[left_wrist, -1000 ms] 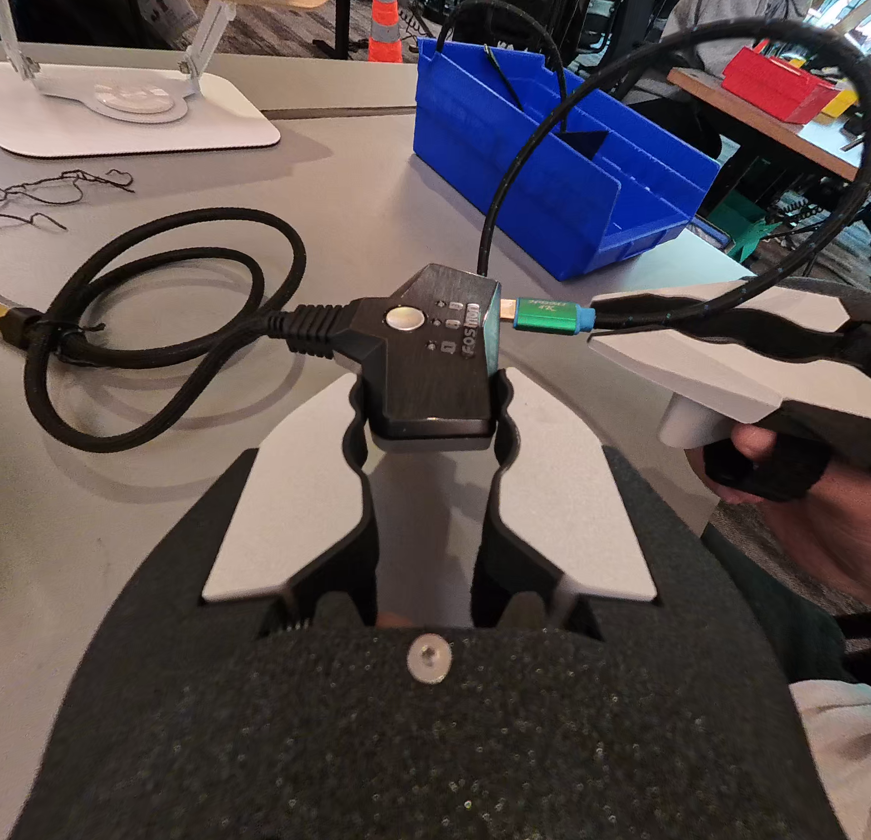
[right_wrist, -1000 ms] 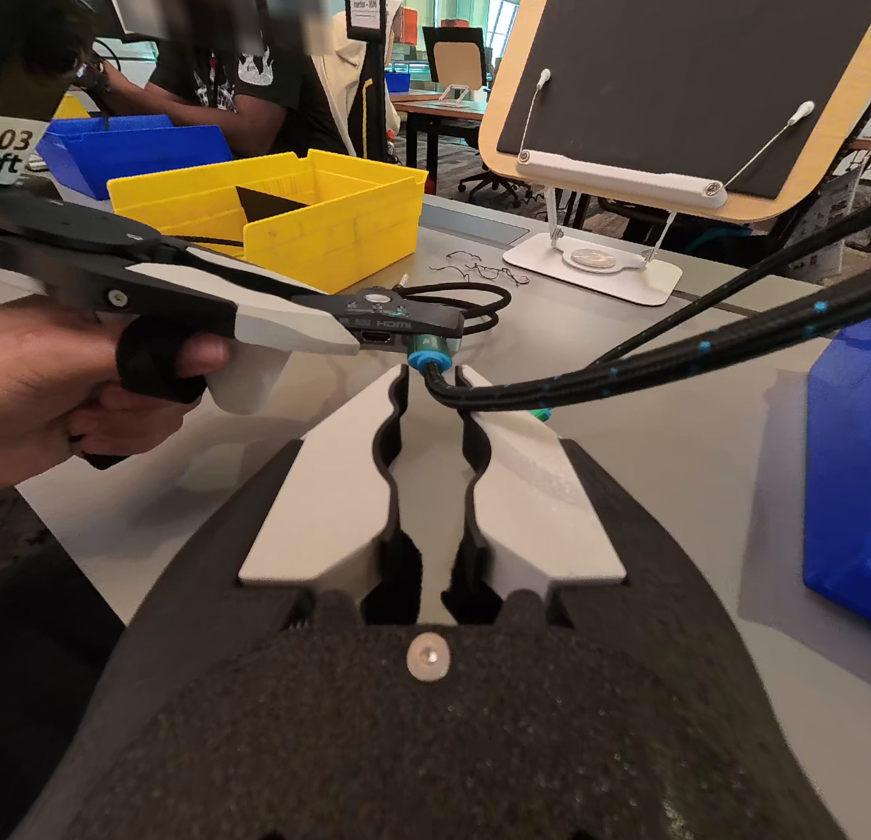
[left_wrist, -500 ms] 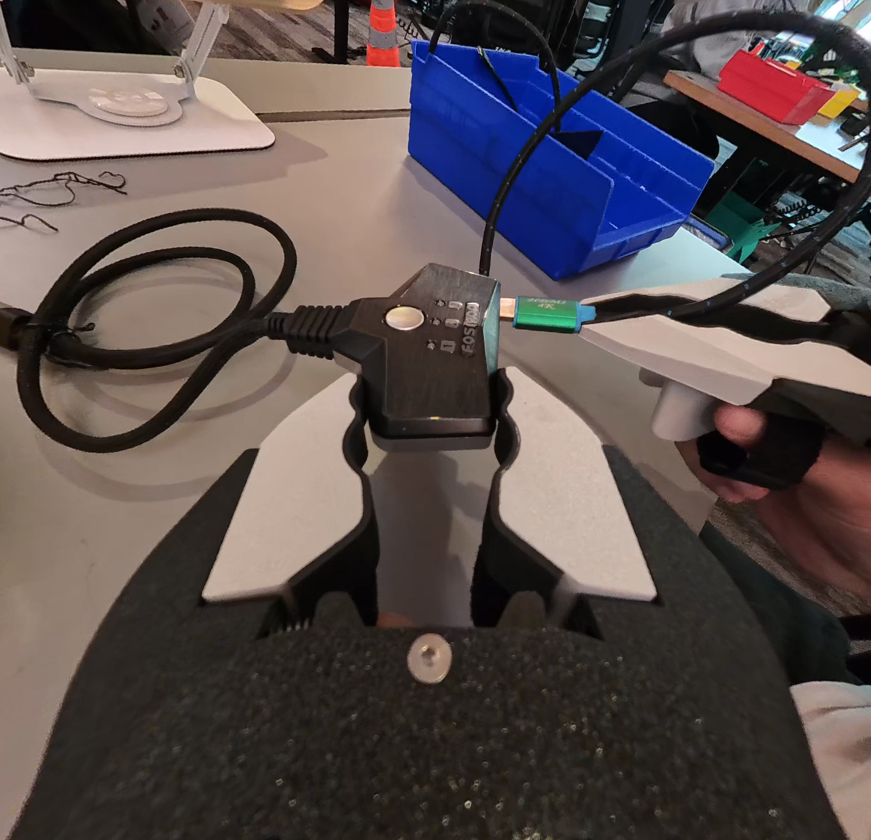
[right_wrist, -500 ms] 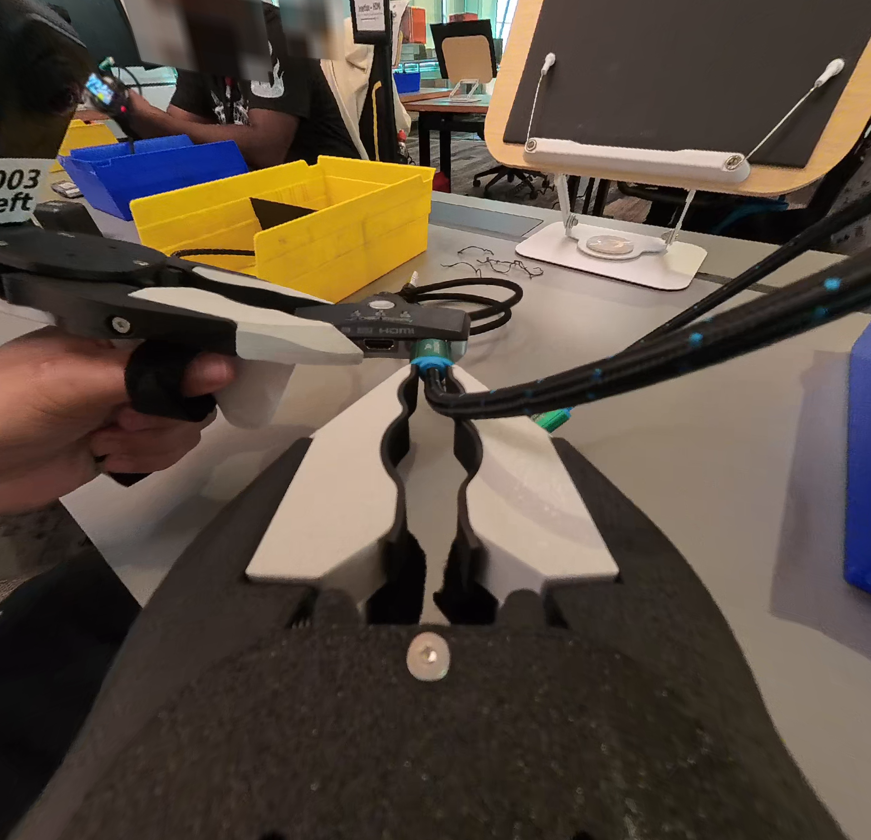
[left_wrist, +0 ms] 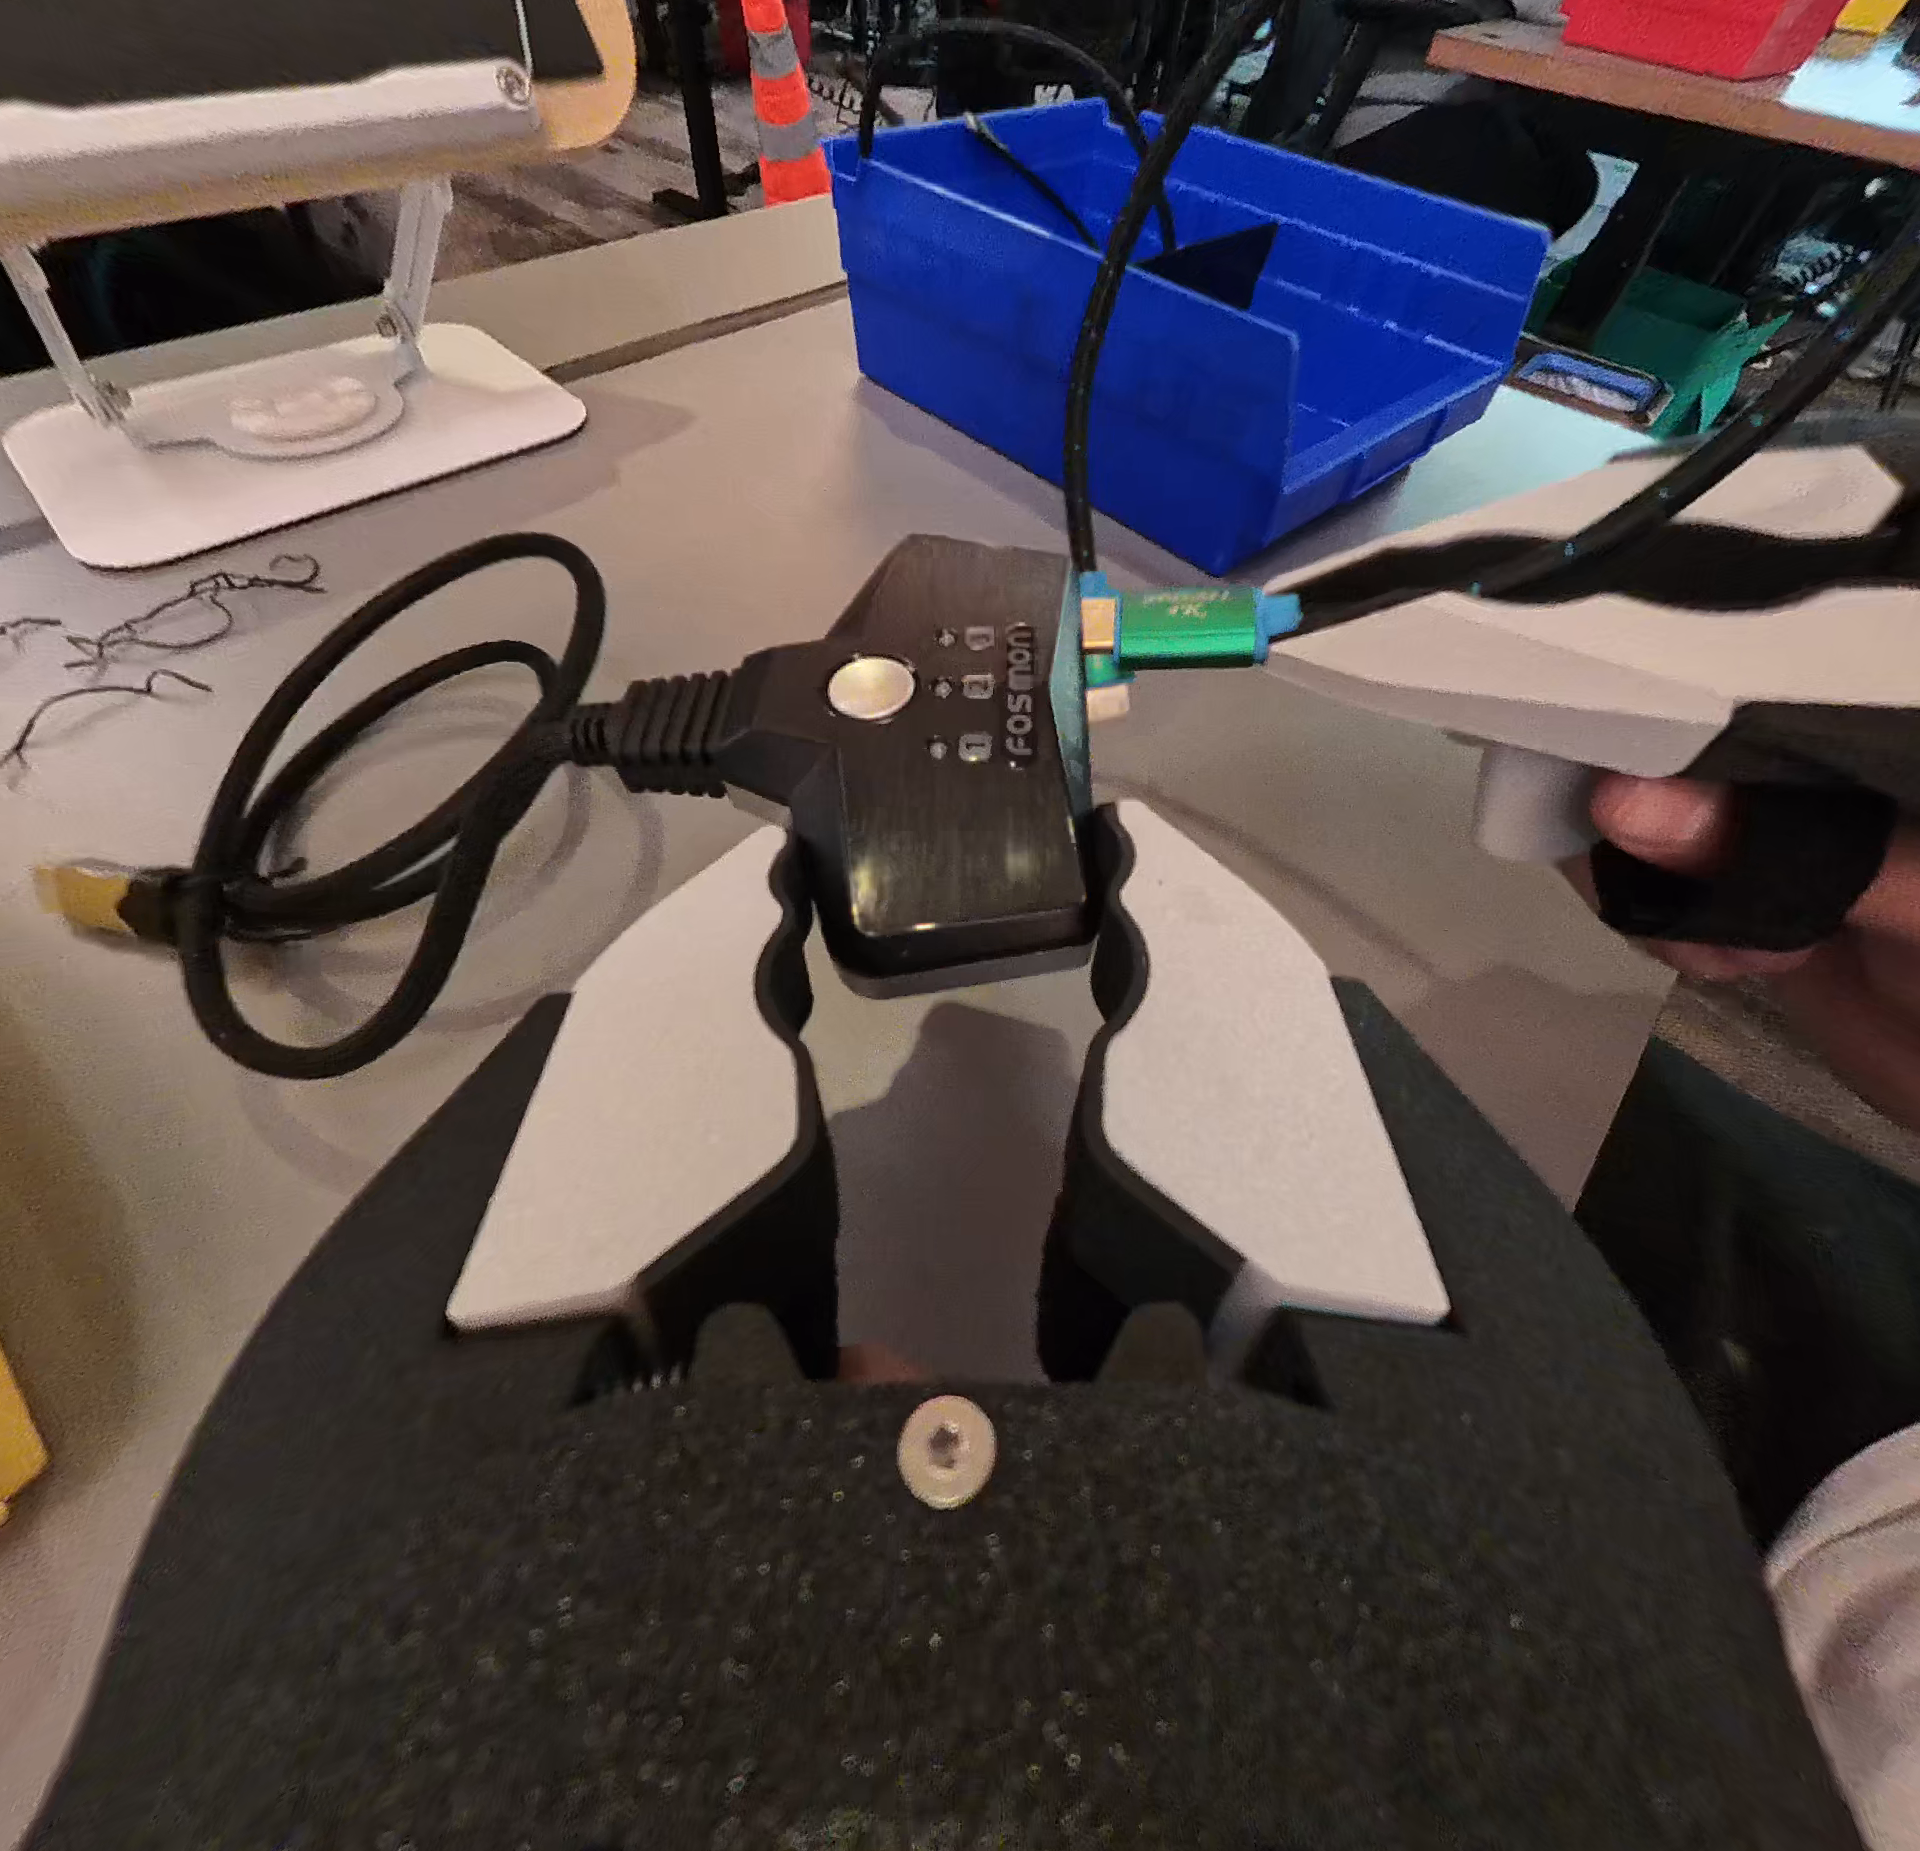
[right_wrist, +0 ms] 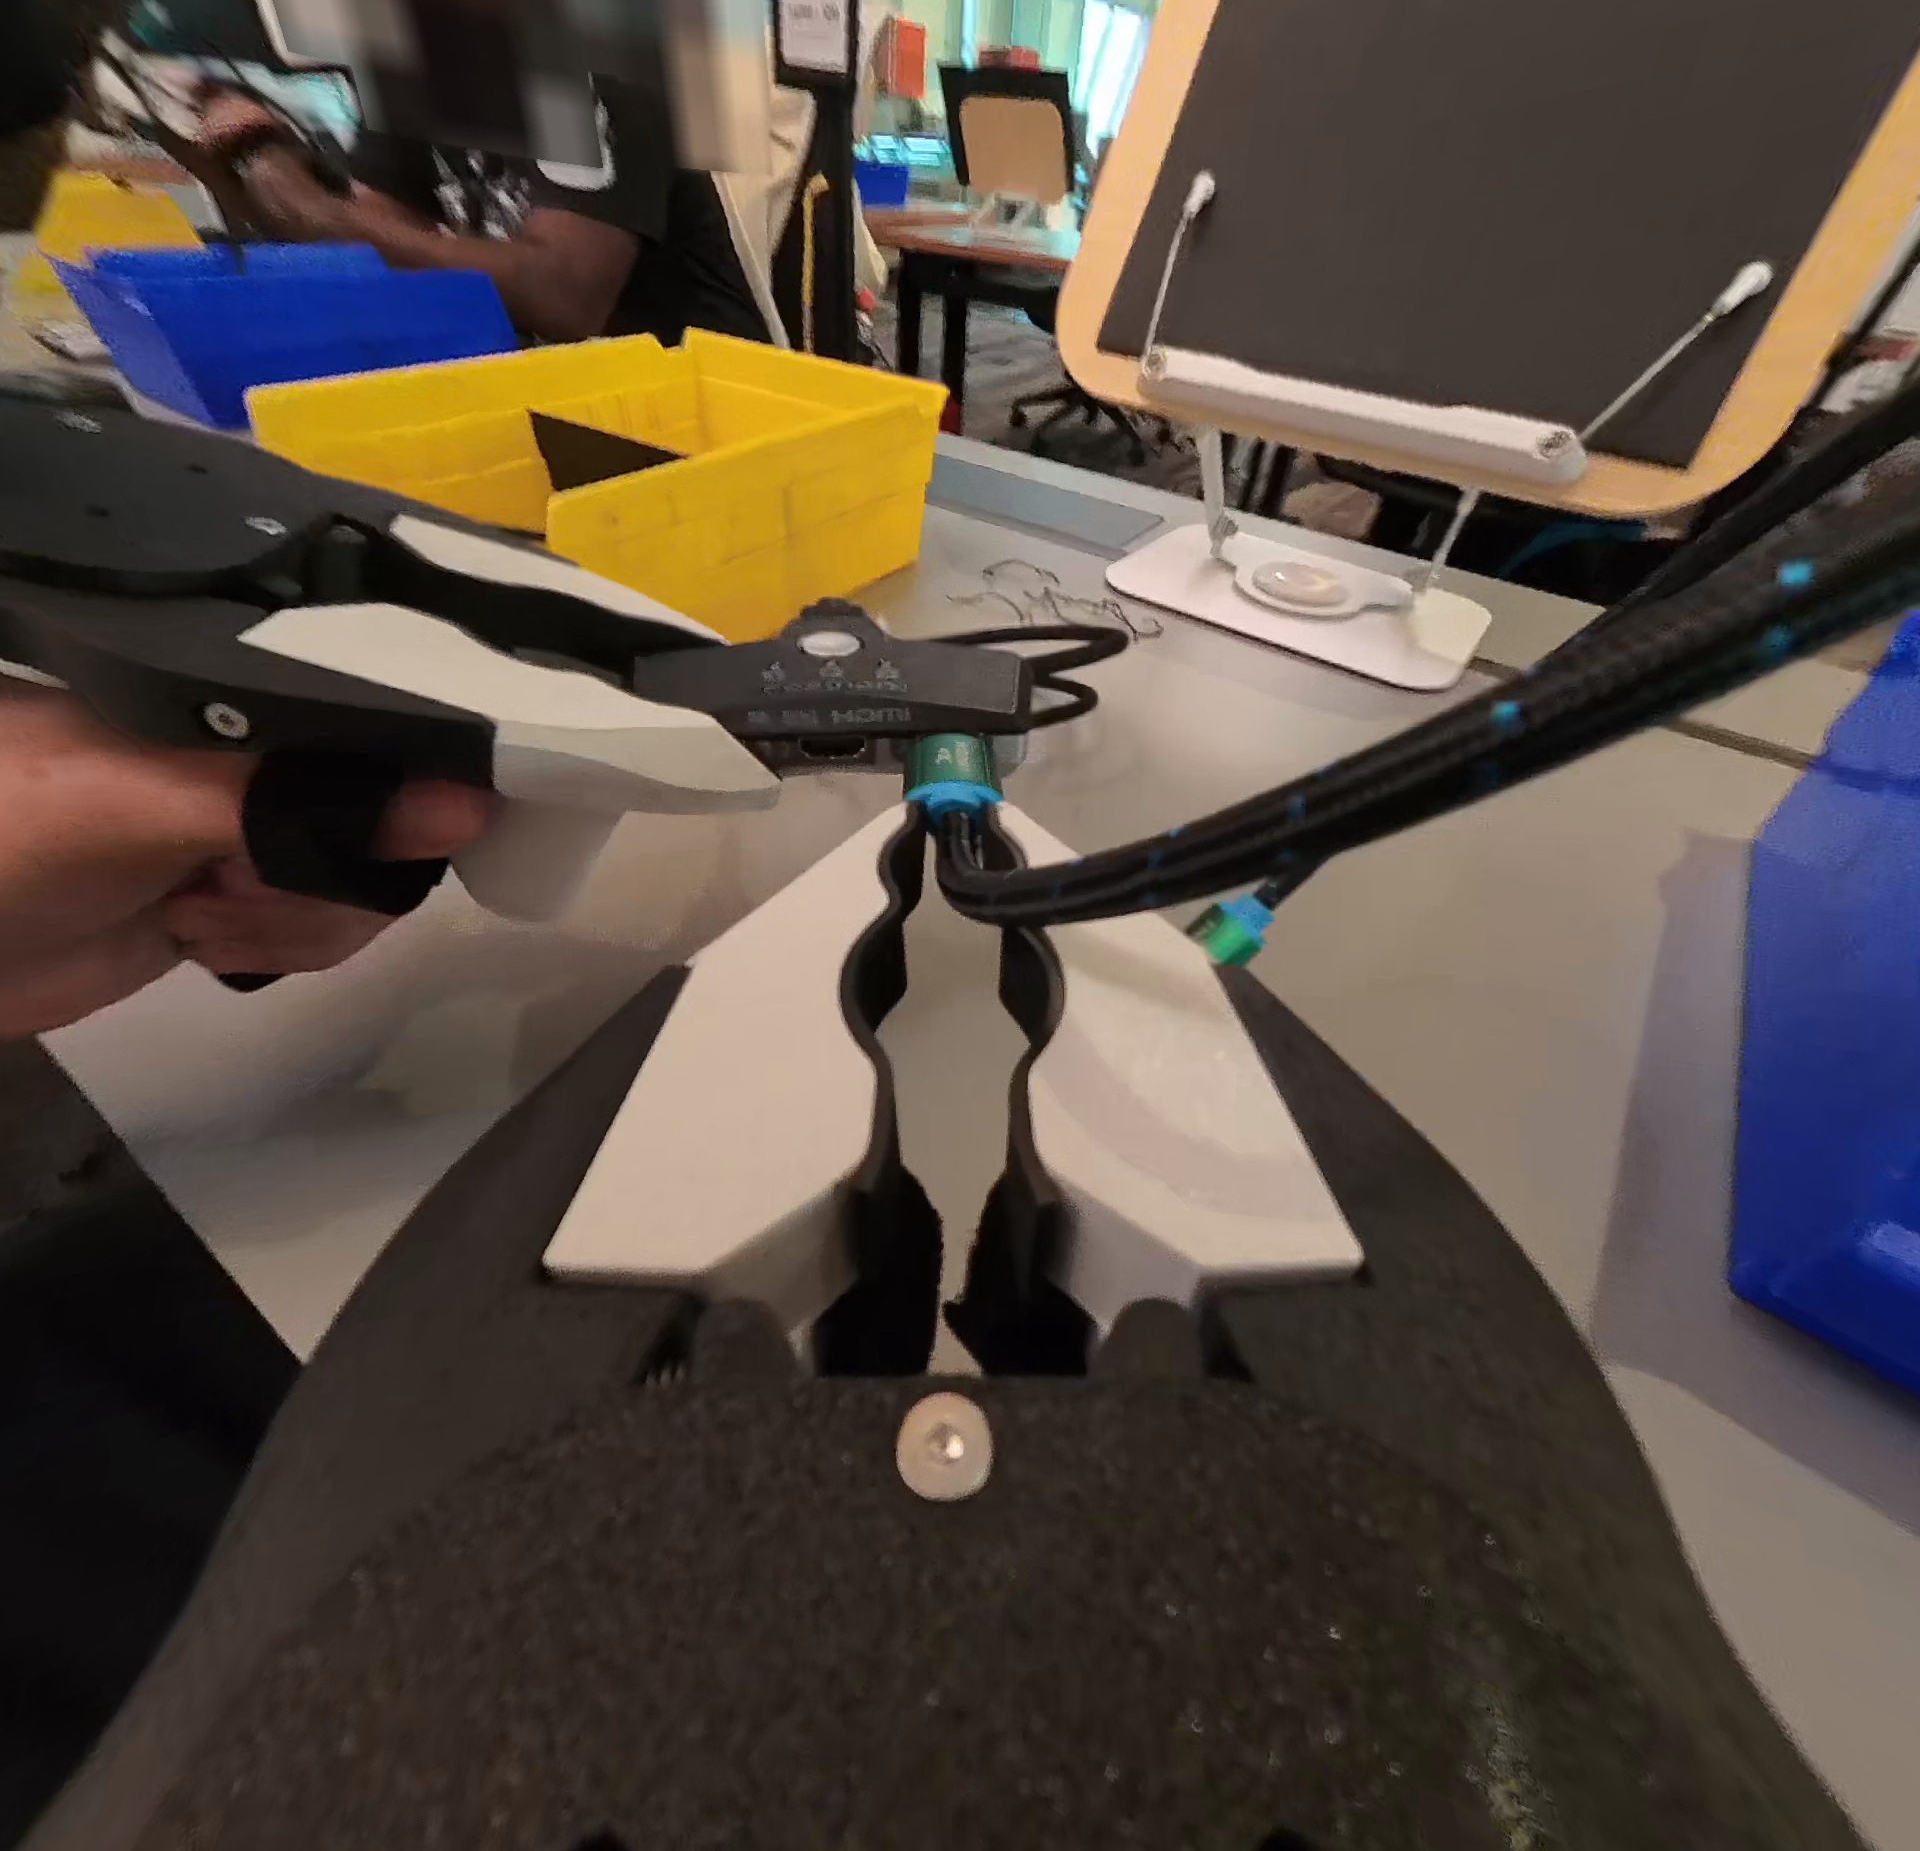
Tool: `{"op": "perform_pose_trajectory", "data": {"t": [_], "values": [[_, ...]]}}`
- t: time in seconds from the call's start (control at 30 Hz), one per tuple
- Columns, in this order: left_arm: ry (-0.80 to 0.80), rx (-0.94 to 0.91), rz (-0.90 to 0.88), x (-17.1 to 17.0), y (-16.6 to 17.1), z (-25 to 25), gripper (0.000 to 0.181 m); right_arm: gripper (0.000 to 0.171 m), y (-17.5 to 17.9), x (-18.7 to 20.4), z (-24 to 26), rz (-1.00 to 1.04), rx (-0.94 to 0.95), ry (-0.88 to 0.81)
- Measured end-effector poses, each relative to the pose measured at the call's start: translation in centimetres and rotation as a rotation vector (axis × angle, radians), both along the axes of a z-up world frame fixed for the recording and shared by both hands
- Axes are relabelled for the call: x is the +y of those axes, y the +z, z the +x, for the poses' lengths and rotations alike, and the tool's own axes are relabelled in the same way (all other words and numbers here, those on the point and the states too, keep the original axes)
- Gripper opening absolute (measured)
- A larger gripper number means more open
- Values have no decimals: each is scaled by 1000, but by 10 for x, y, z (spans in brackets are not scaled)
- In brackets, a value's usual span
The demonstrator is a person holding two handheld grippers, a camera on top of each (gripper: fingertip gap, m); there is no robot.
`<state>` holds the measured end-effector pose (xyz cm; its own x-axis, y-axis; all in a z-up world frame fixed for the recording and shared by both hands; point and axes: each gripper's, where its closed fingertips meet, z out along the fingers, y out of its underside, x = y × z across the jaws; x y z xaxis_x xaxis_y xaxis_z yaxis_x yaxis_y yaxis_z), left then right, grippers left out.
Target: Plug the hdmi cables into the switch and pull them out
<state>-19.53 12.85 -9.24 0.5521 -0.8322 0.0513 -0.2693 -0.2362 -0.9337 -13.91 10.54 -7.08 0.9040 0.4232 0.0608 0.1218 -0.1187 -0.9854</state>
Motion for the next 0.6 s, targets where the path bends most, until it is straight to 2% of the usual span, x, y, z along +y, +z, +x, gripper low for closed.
{"op": "perform_pose_trajectory", "data": {"t": [0.13, 0.3, 0.37, 0.47, 0.57, 0.6], "values": [[-59, 72, 57, -7, 3, 0, 54, 9, 4, -3, 5, -6, 70, 101], [-72, -131, -117, -10, 9, 5, 52, 9, 16, -6, 3, 66, 19, 76], [-23, -161, -148, -6, 6, 4, 51, 10, 16, -5, 5, 60, 23, 72], [127, -75, -112, 8, -8, -7, 50, 9, 21, -7, 5, 71, 70, 52], [105, -90, -113, 3, -7, -4, 46, 10, 14, -9, -5, 60, -12, 52], [124, -41, -97, 7, -11, -8, 46, 10, 13, -9, -3, 78, -41, 37]]}}
